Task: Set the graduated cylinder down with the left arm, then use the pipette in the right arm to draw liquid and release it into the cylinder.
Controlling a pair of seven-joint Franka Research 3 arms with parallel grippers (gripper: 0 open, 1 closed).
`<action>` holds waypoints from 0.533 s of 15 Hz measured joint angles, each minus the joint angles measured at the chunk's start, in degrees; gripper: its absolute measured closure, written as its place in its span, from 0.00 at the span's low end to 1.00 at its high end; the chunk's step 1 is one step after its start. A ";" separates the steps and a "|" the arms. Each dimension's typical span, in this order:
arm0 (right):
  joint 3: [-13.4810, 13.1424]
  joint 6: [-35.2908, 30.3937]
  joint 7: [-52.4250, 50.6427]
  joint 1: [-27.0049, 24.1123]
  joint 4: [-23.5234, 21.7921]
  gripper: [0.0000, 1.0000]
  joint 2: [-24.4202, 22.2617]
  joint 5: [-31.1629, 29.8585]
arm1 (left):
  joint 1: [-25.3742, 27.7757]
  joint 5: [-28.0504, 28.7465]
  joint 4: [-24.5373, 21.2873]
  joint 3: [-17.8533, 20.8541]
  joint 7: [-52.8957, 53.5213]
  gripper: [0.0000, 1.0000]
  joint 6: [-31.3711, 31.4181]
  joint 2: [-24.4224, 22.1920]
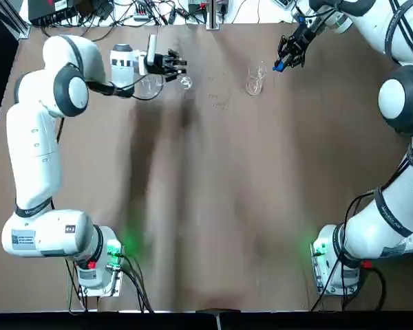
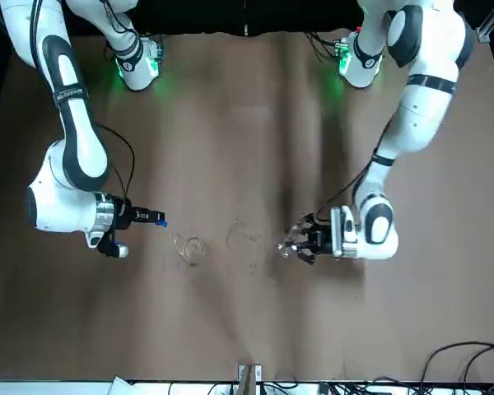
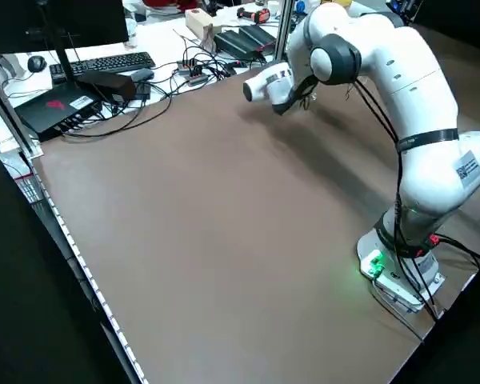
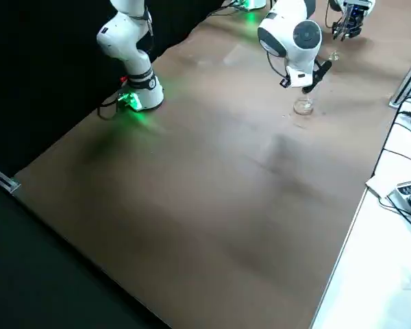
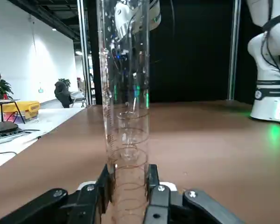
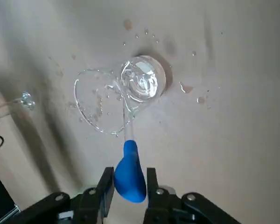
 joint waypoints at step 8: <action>-0.01 0.00 0.04 -0.01 0.26 0.65 0.00 0.01 | -8.19 -8.73 -0.22 0.29 4.08 0.65 6.80 1.20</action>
